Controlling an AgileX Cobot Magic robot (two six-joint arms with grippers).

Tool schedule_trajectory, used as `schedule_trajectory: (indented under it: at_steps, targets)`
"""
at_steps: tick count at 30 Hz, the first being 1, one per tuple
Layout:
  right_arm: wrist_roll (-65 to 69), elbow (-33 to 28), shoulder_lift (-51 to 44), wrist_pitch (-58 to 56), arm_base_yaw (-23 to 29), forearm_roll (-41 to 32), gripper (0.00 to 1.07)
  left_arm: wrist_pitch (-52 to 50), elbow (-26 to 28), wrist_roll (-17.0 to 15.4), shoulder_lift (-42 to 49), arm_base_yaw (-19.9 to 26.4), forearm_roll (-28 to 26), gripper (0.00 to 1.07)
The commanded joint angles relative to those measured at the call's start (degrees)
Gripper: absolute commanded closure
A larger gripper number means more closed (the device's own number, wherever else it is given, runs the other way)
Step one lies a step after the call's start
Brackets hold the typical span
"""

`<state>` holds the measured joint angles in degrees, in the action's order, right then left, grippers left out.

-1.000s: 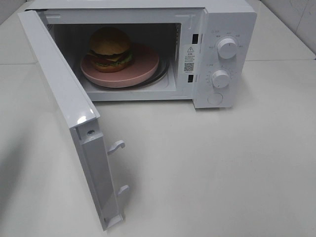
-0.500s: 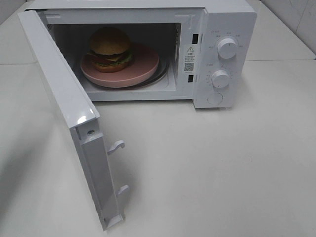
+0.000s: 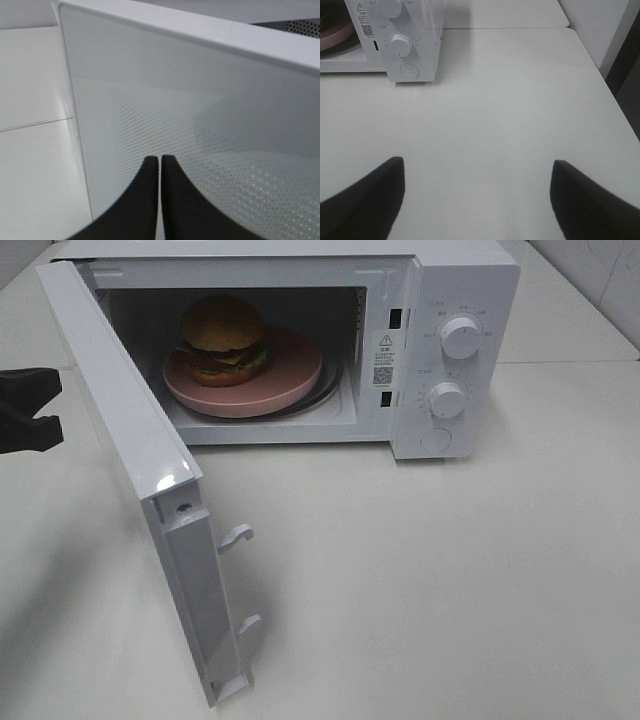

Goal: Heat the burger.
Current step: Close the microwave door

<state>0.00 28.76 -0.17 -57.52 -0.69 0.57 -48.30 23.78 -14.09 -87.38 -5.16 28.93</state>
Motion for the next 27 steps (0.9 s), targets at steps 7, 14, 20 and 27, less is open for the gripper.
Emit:
schedule_trajectory:
  at_steps: [7, 14, 20, 27]
  targets:
    - [0.00, -0.06, -1.78, 0.29, -0.23, 0.29, 0.32, -0.86, 0.57, -0.34, 0.11, -2.58, -0.86, 1.06]
    - [0.00, -0.06, -1.78, 0.29, -0.23, 0.29, 0.32, -0.40, 1.09, -0.34, -1.49, -3.15, -0.86, 1.06]
    - [0.00, -0.06, -1.78, 0.29, -0.23, 0.29, 0.32, -0.29, 1.09, -0.17, -1.55, -4.70, -1.66, 1.06]
    - [0.00, -0.06, -1.78, 0.29, -0.23, 0.29, 0.32, -0.17, 1.09, 1.32, -3.21, -7.45, -4.41, 1.06]
